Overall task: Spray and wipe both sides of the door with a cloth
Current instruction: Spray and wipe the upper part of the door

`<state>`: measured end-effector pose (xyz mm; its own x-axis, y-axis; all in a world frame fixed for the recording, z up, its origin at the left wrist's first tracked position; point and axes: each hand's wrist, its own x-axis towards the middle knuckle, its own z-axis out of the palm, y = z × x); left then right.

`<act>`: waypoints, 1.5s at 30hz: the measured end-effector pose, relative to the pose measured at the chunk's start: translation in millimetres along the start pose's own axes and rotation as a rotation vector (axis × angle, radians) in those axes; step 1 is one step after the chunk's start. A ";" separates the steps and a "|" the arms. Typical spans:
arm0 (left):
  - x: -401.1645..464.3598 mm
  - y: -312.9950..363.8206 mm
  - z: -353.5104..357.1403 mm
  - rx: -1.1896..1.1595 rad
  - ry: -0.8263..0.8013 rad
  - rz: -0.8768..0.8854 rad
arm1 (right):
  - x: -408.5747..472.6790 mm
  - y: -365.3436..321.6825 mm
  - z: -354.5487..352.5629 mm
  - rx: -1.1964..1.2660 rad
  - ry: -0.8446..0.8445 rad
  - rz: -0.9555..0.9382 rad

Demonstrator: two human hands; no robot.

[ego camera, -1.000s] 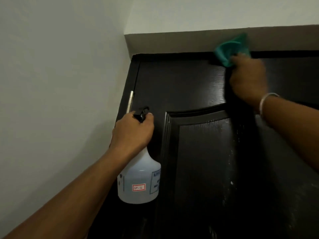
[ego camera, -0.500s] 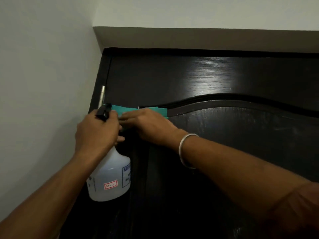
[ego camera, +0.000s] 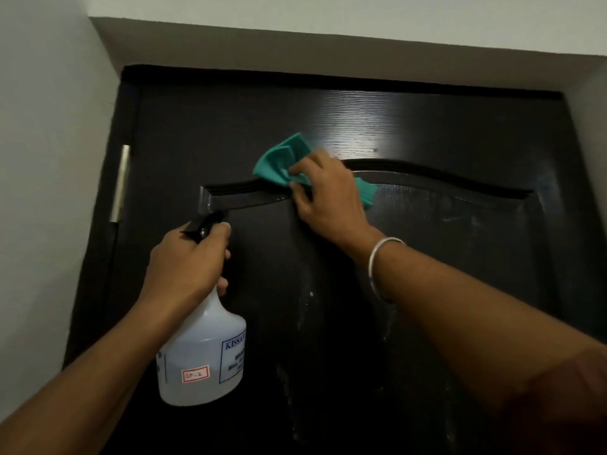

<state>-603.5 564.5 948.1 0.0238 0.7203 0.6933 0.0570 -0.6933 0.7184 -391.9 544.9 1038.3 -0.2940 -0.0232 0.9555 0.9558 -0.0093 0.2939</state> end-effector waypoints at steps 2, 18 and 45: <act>-7.1 9.7 21.3 -0.019 -0.058 -0.001 | -6.0 13.5 -11.5 -0.032 -0.063 -0.105; -102.8 81.8 201.4 -0.142 -0.218 0.030 | -111.2 250.3 -177.7 -0.092 0.258 0.331; -155.6 77.5 185.6 0.220 0.038 0.033 | -132.2 205.2 -178.1 0.224 0.153 0.337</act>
<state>-417.5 402.8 885.2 -0.0077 0.6933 0.7206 0.2734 -0.6917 0.6684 -157.3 368.0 967.8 0.0535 -0.1360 0.9893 0.9704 0.2407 -0.0194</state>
